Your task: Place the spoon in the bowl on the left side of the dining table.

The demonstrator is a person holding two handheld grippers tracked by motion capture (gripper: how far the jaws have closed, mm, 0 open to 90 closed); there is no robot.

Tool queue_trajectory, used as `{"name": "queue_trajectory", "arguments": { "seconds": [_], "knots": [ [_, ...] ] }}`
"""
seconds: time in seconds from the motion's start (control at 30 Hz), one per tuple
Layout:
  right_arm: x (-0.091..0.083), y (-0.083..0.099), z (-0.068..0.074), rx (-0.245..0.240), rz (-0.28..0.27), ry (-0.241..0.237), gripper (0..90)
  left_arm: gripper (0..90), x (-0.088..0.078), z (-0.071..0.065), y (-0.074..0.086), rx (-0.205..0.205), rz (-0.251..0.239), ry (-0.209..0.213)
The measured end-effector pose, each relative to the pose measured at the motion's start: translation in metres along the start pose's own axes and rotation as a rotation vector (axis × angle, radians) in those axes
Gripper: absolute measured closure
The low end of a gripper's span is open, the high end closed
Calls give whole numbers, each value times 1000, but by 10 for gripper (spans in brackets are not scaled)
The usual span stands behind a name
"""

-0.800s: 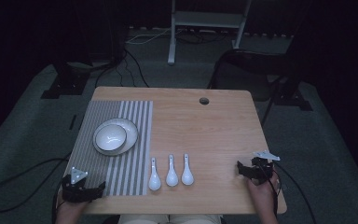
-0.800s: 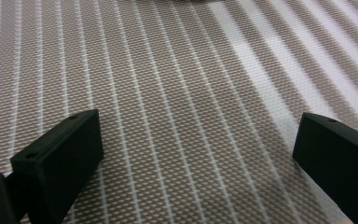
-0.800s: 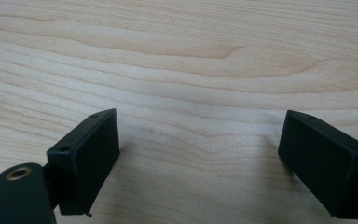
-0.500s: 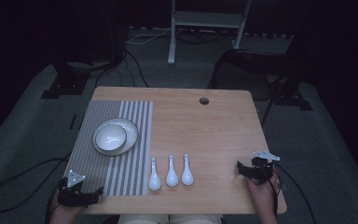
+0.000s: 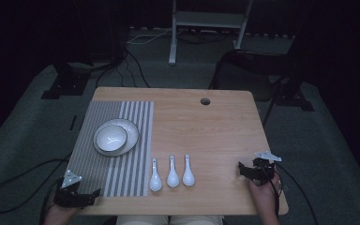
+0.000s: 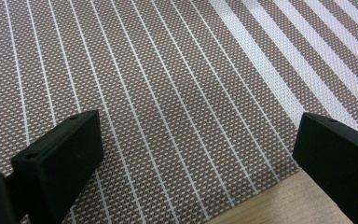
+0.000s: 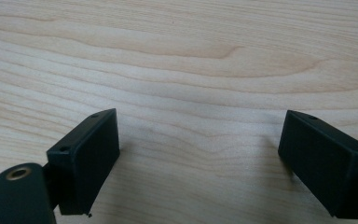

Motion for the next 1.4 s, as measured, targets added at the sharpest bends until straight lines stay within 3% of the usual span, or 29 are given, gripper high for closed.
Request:
{"name": "queue_trajectory", "arguments": {
  "seconds": [0.2,0.7,1.4],
  "knots": [
    [0,0,0,0,0,0,117,17,2,-3,-3,-13,-8,28],
    [0,0,0,0,0,0,117,22,5,-14,-16,-2,-9,37],
    [0,0,0,0,0,0,117,22,8,-35,-36,41,-7,86]
  ]
}}
Point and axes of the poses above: each handheld gripper's, and its own axes: x roughly forward along the jaws, y roughly out of its underside, z roughly to its left, the point moved 5 cm from there along x, roughly forward along the jaws, and after that the axes turned 6 degrees about x, right-handed, at the moved point
